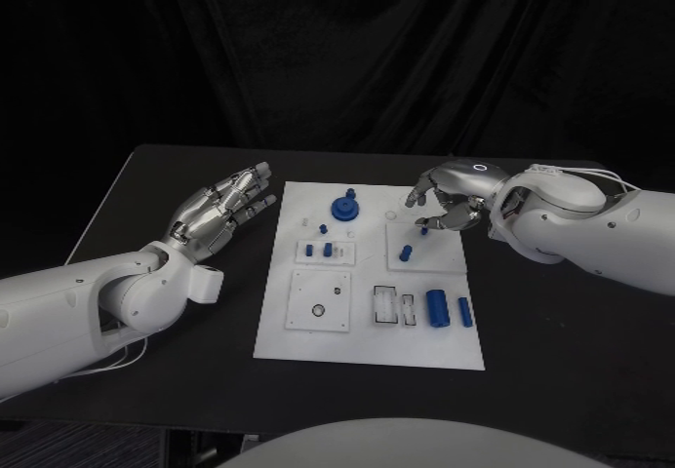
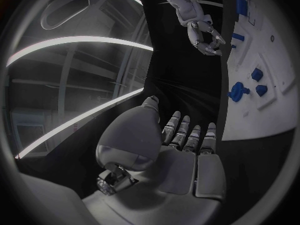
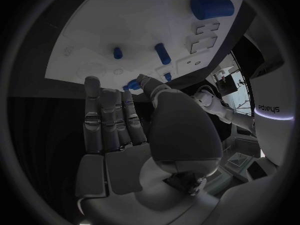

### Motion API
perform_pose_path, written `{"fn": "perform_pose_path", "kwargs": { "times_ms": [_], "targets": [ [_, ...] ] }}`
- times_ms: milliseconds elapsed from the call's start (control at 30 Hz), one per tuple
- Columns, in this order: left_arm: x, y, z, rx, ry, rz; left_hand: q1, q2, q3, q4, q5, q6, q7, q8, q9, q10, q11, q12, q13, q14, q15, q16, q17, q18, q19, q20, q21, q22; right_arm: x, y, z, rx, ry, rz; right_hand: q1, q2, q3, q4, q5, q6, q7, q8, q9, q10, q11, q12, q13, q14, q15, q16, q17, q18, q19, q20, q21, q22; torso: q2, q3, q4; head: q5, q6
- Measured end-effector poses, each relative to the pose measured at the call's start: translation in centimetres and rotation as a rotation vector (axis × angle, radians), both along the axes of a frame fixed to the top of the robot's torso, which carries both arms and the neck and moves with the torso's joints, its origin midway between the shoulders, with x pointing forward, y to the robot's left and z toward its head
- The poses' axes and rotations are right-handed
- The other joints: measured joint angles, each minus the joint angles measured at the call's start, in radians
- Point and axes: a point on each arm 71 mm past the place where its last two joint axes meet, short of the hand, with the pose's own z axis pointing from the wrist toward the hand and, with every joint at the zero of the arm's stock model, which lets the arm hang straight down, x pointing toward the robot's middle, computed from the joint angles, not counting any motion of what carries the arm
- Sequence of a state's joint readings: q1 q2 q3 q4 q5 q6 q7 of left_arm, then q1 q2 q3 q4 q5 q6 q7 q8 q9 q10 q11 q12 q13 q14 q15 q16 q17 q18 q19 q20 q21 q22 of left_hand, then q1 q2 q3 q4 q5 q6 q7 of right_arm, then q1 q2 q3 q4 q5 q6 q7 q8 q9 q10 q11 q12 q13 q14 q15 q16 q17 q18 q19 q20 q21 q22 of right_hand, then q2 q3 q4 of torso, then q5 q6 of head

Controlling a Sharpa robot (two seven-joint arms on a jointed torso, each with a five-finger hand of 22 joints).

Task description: Assemble the parts on the task board

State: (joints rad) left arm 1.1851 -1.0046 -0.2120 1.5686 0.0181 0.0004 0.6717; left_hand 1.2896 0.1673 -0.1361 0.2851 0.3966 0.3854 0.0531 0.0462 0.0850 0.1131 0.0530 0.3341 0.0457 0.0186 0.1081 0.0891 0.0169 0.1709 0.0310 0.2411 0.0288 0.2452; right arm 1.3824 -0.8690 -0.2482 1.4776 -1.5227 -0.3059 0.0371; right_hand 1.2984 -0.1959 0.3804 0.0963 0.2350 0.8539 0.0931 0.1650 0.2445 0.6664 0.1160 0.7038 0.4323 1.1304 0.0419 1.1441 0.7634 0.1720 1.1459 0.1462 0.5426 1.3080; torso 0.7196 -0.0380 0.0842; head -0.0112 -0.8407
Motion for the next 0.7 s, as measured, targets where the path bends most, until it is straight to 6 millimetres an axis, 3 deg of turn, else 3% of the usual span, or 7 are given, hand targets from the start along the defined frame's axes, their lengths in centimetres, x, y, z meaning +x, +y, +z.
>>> {"fn": "perform_pose_path", "kwargs": {
  "times_ms": [133,200,233,267,433,567,700],
  "targets": [
    [0.0,-0.1,-0.1,-0.014,0.006,-0.006,-0.021,0.021,-0.053,-0.002,-0.07,-0.07,-0.047,-0.006,-0.034,-0.066,-0.066,-0.073,-0.011,-0.01,0.004,-0.04,-0.007,0.0,-0.009,-0.009,-0.006,-0.057,0.0,-0.4,-0.6,-0.002,0.001,-0.011,0.005,0.005,-0.007,-0.004,0.02,0.0,0.0,-0.002,0.0,-0.004,0.004,-0.004,-0.001,0.0,0.0,0.0,-0.011,0.0,0.0,0.0,-0.016,0.0,0.003,-0.0023,0.0035,-0.003,0.005],
    [-0.1,-0.1,-0.1,-0.017,0.009,-0.007,-0.045,0.041,-0.085,0.001,-0.133,-0.168,-0.13,-0.018,-0.055,-0.087,-0.076,-0.113,-0.016,-0.013,0.005,-0.052,-0.009,0.0,-0.016,-0.016,-0.009,-0.094,0.0,-0.5,-0.9,-0.002,0.003,-0.015,0.007,0.007,-0.02,0.001,0.02,0.006,0.006,-0.002,0.002,-0.004,0.004,-0.004,-0.001,-0.017,0.003,-0.024,-0.041,0.0,-0.006,0.002,-0.052,0.0,0.003,-0.003,0.0051,-0.006,0.005],
    [-0.1,-0.1,-0.2,-0.019,0.011,-0.006,-0.059,0.047,-0.099,0.001,-0.165,-0.215,-0.188,-0.022,-0.061,-0.096,-0.077,-0.134,-0.018,-0.015,0.007,-0.063,-0.01,0.0,-0.02,-0.02,-0.011,-0.11,0.0,-0.6,-1.0,-0.001,0.005,-0.018,0.007,0.007,-0.022,0.003,0.02,0.007,0.007,-0.002,0.002,-0.004,0.004,-0.004,-0.001,-0.019,0.004,-0.026,-0.044,0.0,-0.008,0.004,-0.055,0.0,0.003,-0.0032,0.0057,-0.007,0.005],
    [-0.1,-0.1,-0.2,-0.02,0.013,-0.006,-0.062,0.049,-0.106,0.002,-0.175,-0.23,-0.205,-0.022,-0.063,-0.096,-0.077,-0.142,-0.019,-0.015,0.007,-0.067,-0.011,0.0,-0.02,-0.02,-0.011,-0.118,0.0,-0.6,-1.1,0.0,0.006,-0.02,0.007,0.007,-0.022,0.003,0.02,0.007,0.007,-0.002,0.002,-0.004,0.004,-0.004,-0.001,-0.019,0.004,-0.026,-0.044,0.0,-0.008,0.004,-0.055,0.0,0.004,-0.0035,0.0061,-0.007,0.005],
    [-0.2,0.0,-0.4,-0.024,0.018,-0.005,-0.065,0.048,-0.115,-0.005,-0.164,-0.241,-0.216,-0.022,-0.064,-0.101,-0.072,-0.149,-0.019,-0.015,0.007,-0.07,-0.013,0.0,-0.02,-0.02,-0.011,-0.127,-0.1,-0.9,-1.6,0.005,0.012,-0.028,0.01,0.02,-0.026,-0.001,0.042,0.013,0.013,-0.007,0.003,-0.004,0.004,-0.004,-0.001,-0.001,0.003,-0.015,-0.021,0.0,0.005,0.002,-0.032,0.0,0.004,-0.003,0.0099,-0.015,0.005],
    [-0.3,-0.1,-0.6,-0.027,0.022,-0.008,-0.056,0.056,-0.117,-0.017,-0.126,-0.241,-0.184,-0.022,-0.064,-0.102,-0.041,-0.138,-0.019,-0.015,0.026,-0.067,-0.012,0.0,-0.022,-0.015,-0.011,-0.121,-0.1,-1.1,-1.7,0.007,0.014,-0.035,0.016,0.027,-0.026,-0.001,0.082,0.027,0.013,-0.007,0.005,0.006,0.002,-0.004,-0.005,0.013,0.003,-0.005,-0.009,0.0,0.02,0.001,-0.018,0.0,0.004,-0.0001,0.01,-0.014,0.002],
    [-0.3,-0.3,-0.6,-0.033,0.024,-0.015,-0.052,0.057,-0.117,-0.028,-0.113,-0.241,-0.183,-0.022,-0.064,-0.098,-0.034,-0.133,-0.019,-0.016,0.03,-0.066,-0.011,0.0,-0.018,-0.01,-0.011,-0.117,-0.1,-1.4,-1.8,0.007,0.018,-0.042,0.016,0.027,-0.026,-0.001,0.11,0.031,0.016,-0.012,0.006,0.013,0.002,-0.004,-0.008,0.02,0.003,-0.002,-0.001,0.0,0.026,0.001,-0.009,0.0,0.004,0.0016,0.009,-0.012,0.0]
  ]
}}
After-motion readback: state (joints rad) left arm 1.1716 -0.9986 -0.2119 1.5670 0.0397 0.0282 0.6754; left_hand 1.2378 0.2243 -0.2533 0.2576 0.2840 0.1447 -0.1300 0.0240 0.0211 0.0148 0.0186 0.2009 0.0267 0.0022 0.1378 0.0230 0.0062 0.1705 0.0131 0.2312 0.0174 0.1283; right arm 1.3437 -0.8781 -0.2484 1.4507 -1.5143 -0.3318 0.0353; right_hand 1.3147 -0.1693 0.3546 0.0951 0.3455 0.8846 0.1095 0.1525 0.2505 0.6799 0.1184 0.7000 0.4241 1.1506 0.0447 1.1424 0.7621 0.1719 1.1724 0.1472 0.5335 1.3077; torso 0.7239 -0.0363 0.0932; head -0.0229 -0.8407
